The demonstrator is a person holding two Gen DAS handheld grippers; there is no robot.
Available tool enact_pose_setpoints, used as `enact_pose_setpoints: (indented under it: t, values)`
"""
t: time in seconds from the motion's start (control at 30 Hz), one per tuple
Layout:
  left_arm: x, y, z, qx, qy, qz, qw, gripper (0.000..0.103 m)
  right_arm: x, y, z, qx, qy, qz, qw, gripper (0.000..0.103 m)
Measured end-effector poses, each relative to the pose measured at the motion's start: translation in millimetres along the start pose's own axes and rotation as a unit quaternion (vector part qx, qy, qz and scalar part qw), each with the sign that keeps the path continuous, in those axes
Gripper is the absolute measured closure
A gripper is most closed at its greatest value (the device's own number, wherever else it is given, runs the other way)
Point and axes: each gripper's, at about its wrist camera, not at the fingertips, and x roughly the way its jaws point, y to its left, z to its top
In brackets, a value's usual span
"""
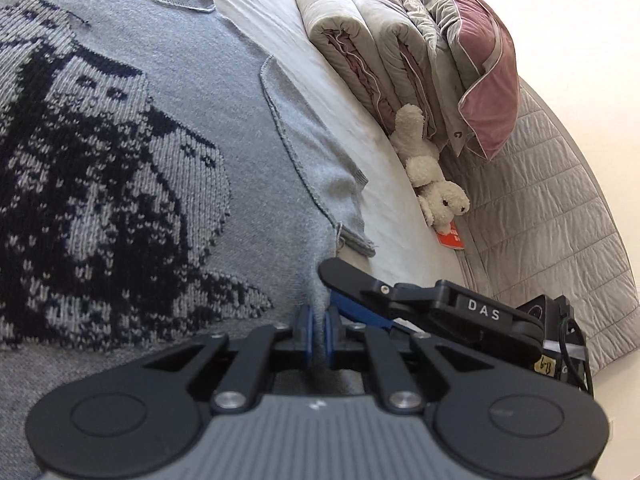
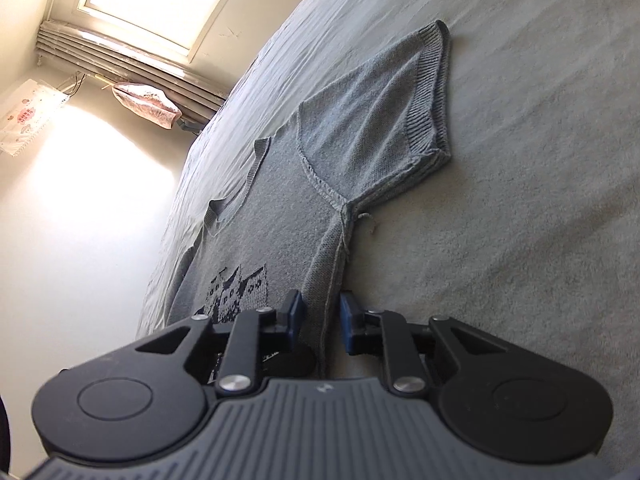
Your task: Fold clothes
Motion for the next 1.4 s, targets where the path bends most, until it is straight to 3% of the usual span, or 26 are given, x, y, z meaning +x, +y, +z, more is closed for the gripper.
enact_pose_setpoints:
  t: [0.13, 0.27, 0.4, 0.53, 0.73, 0.9, 1.13, 1.27, 1.33, 1.4]
  values:
    - [-2.9, -7.0, -0.9, 0.029, -0.005, 0.011, 0.9995, 0.097, -7.0, 4.2, 1.0, -0.01, -0.005, -0.017, 1.0, 0.097]
    - [-4.5, -15.6, 0.0, 0.048, -0.007, 0.019, 0.9986, 0.094, -27.7, 14.1, 3.7, -0.05, -0.032, -0.067, 0.996, 0.098]
    - [-0.5, -26.4, -3.6, 0.085, -0.002, 0.057, 0.9947, 0.095, -30.7, 11.4, 2.7, -0.061, -0.039, -0.102, 0.992, 0.098]
    - [-4.8, -41.8, -6.8, 0.119, 0.0, 0.087, 0.9891, 0.094, -20.6, 11.0, 0.8, -0.058, -0.028, -0.096, 0.993, 0.093]
    - [-18.3, -59.2, -18.7, 0.133, 0.018, 0.092, 0.9867, 0.094, -28.8, 13.1, -3.5, -0.063, -0.002, -0.086, 0.994, 0.088]
    - [-22.4, -75.4, -33.8, 0.14, 0.025, 0.102, 0.9846, 0.078, -39.1, 16.6, -14.8, -0.073, 0.018, -0.086, 0.993, 0.079]
    - [-23.5, -87.2, -56.2, 0.161, 0.032, 0.134, 0.9773, 0.078, -54.9, 12.9, -28.3, -0.063, 0.027, -0.083, 0.994, 0.073]
    - [-25.0, -82.7, -64.9, 0.155, 0.027, 0.144, 0.9769, 0.081, -59.5, 10.5, -34.5, -0.047, 0.032, -0.073, 0.996, 0.071]
    - [-25.9, -76.4, -66.6, 0.146, 0.019, 0.146, 0.9783, 0.093, -61.7, 9.0, -37.4, -0.04, 0.036, -0.066, 0.996, 0.07]
    - [-30.2, -60.4, -65.7, 0.101, 0.008, 0.114, 0.9883, 0.098, -62.9, 5.3, -39.5, -0.025, 0.042, -0.054, 0.997, 0.069]
